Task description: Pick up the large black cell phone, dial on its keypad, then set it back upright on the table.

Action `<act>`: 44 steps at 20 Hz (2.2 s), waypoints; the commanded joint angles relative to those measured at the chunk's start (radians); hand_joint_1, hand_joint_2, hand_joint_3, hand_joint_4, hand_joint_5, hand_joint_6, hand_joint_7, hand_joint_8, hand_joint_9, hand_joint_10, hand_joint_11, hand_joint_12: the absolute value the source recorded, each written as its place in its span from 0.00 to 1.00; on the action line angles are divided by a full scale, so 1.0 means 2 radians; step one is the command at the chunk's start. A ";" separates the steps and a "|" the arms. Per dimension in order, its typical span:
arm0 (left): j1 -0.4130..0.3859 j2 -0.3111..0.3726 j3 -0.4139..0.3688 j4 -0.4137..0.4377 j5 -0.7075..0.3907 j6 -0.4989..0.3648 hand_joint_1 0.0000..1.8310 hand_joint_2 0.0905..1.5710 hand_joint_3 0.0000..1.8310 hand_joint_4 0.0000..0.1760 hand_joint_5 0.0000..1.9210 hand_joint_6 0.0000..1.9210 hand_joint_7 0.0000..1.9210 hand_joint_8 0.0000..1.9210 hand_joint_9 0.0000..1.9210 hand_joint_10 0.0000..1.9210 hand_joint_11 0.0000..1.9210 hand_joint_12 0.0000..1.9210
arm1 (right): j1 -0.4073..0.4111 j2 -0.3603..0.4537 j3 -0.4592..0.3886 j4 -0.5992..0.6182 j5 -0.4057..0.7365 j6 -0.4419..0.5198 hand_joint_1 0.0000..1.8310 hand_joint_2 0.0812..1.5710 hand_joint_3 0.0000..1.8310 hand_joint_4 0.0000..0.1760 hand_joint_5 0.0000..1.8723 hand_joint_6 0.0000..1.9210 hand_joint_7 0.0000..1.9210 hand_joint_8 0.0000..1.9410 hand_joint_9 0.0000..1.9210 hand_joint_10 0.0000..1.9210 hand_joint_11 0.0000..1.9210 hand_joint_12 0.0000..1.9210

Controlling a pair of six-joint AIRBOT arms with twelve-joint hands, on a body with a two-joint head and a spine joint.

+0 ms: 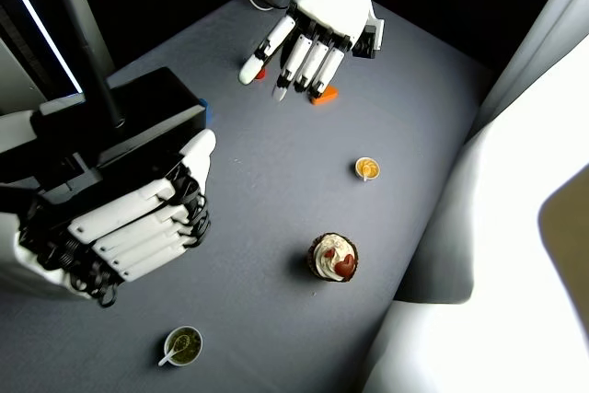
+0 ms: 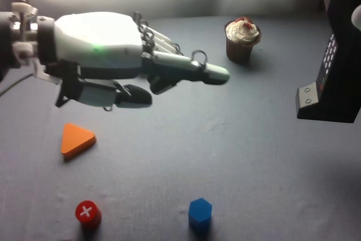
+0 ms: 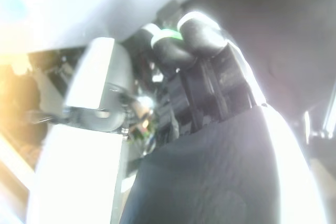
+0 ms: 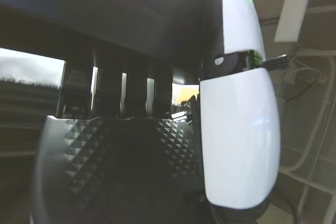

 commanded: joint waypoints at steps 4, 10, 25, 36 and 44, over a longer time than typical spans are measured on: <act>-0.013 -0.009 -0.008 -0.067 0.006 0.028 0.70 0.83 0.00 0.87 0.00 0.00 0.31 0.85 0.36 1.00 0.06 0.97 | 0.007 0.007 0.000 0.009 0.069 0.011 0.74 0.72 0.00 0.00 0.51 0.45 0.42 0.63 0.43 0.75 0.43 0.71; -0.014 -0.036 -0.009 -0.093 0.047 0.051 0.79 0.82 0.00 0.79 0.00 0.00 0.26 0.84 0.32 0.94 0.22 1.00 | 0.010 0.005 0.000 0.003 0.064 0.011 0.74 0.74 0.00 0.00 0.49 0.47 0.39 0.69 0.39 0.80 0.40 0.74; -0.025 -0.100 -0.006 -0.094 0.090 0.090 0.79 0.81 0.02 0.72 0.00 0.00 0.27 0.83 0.31 0.96 0.23 1.00 | 0.014 -0.028 0.031 0.010 0.064 0.007 0.80 0.74 0.00 0.00 0.50 0.46 0.35 0.68 0.37 0.74 0.41 0.86; -0.036 -0.135 0.008 -0.117 0.122 0.126 0.79 0.82 0.01 0.69 0.00 0.00 0.27 0.83 0.30 0.96 0.29 1.00 | 0.023 -0.035 0.035 0.010 0.058 0.005 0.75 0.76 0.00 0.00 0.47 0.54 0.35 0.70 0.38 0.80 0.39 0.79; -0.032 -0.109 -0.015 -0.107 0.114 0.111 0.79 0.82 0.01 0.72 0.00 0.00 0.27 0.83 0.29 0.98 0.29 1.00 | 0.023 -0.035 0.035 0.010 0.058 0.005 0.79 0.75 0.00 0.00 0.47 0.52 0.34 0.69 0.36 0.77 0.42 0.83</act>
